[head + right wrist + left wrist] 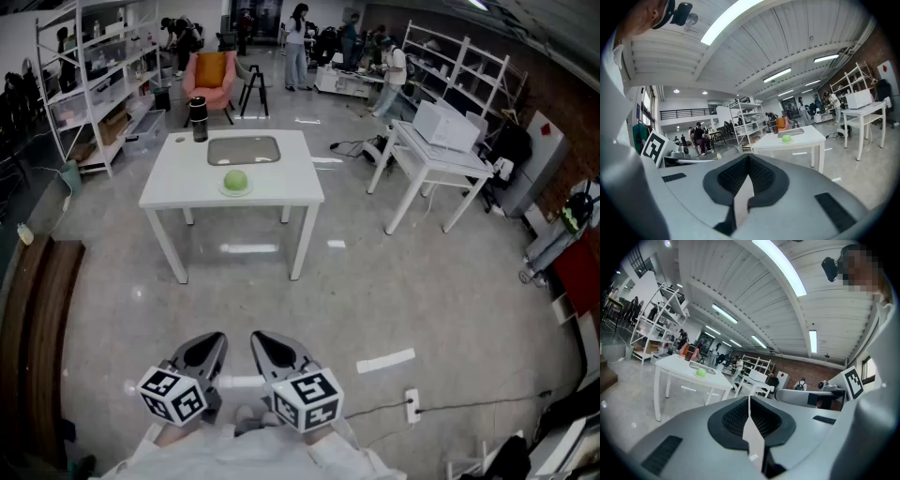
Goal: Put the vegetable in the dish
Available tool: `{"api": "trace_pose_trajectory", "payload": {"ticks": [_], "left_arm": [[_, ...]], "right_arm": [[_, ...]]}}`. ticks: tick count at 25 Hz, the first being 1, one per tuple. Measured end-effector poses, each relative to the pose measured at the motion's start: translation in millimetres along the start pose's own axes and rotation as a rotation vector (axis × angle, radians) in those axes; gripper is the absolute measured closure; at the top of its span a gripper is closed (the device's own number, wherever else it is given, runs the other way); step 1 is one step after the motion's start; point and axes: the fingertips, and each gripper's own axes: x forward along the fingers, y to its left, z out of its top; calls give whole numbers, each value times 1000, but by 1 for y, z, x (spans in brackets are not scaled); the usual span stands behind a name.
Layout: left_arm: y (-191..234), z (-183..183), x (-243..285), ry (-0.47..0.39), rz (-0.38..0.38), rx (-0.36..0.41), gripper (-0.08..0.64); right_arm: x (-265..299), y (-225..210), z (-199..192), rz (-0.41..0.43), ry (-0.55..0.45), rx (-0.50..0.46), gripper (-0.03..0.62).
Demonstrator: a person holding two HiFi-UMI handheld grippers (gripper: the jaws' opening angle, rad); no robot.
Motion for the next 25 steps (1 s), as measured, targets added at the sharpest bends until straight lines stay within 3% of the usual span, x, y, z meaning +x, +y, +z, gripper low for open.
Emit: {"api": "trace_pose_trajectory", "payload": {"ticks": [5, 17, 25], "left_arm": [[-2, 0, 8, -7, -13, -13, 543], [-9, -7, 26, 12, -36, -27, 543], [-17, -15, 40, 11, -18, -31, 543]], "right_arm": [[1, -3, 0, 12, 0, 22, 583], [-1, -19, 0, -26, 5, -42, 581], [-9, -31, -4, 24, 11, -56, 581]]}}
